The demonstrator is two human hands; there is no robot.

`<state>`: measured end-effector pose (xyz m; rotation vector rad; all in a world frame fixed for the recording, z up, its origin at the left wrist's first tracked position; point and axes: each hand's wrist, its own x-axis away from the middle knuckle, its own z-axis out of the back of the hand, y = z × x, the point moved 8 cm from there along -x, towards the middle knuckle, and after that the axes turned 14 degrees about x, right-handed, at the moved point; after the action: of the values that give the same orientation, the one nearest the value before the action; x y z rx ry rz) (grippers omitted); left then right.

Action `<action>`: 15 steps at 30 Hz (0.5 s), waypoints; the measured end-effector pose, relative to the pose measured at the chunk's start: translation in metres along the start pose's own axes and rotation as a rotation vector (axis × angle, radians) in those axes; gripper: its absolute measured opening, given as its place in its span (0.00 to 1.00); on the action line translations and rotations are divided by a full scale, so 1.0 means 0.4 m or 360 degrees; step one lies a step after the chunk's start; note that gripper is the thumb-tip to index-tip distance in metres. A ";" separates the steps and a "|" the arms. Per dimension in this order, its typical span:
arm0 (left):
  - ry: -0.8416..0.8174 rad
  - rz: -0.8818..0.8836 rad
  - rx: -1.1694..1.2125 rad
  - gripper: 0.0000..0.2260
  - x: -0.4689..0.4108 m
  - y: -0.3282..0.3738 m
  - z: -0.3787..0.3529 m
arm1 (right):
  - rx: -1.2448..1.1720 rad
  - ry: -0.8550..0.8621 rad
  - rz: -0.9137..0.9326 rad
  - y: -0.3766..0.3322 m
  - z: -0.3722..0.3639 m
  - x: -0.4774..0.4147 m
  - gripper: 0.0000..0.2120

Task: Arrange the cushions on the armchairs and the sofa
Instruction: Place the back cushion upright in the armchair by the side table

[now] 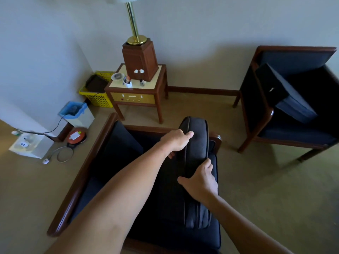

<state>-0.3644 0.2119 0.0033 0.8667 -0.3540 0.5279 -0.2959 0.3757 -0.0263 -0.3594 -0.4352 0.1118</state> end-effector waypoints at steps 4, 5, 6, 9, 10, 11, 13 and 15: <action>0.0057 -0.0296 0.0078 0.21 -0.038 0.031 -0.030 | -0.0080 0.0022 0.0073 0.069 0.006 -0.004 0.48; 0.0036 -0.0338 0.0176 0.20 -0.038 0.023 -0.039 | -0.0104 0.0025 0.0084 0.080 0.008 -0.001 0.50; 0.0020 -0.0380 0.0282 0.19 -0.031 0.013 -0.043 | -0.0126 0.0034 0.0107 0.087 0.010 0.004 0.51; 0.0045 -0.0507 0.0461 0.19 0.020 -0.016 -0.024 | -0.0181 0.0060 0.0225 0.087 0.012 0.028 0.53; 0.0074 -0.0547 0.0504 0.19 0.045 -0.024 -0.008 | -0.0206 0.0074 0.0280 0.083 0.015 0.039 0.53; 0.0104 -0.0592 0.0559 0.19 0.076 -0.031 0.010 | -0.0233 0.0094 0.0343 0.078 0.021 0.049 0.53; 0.0169 -0.0675 0.0672 0.19 0.143 -0.044 0.038 | -0.0272 0.0136 0.0480 0.070 0.038 0.064 0.52; 0.0239 -0.0750 0.0770 0.19 0.211 -0.052 0.039 | -0.0234 0.0095 0.0602 0.076 0.045 0.069 0.52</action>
<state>-0.2847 0.2132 0.0416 1.3230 0.1286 0.2344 -0.2799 0.4147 -0.0112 -0.5861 -0.3132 0.4375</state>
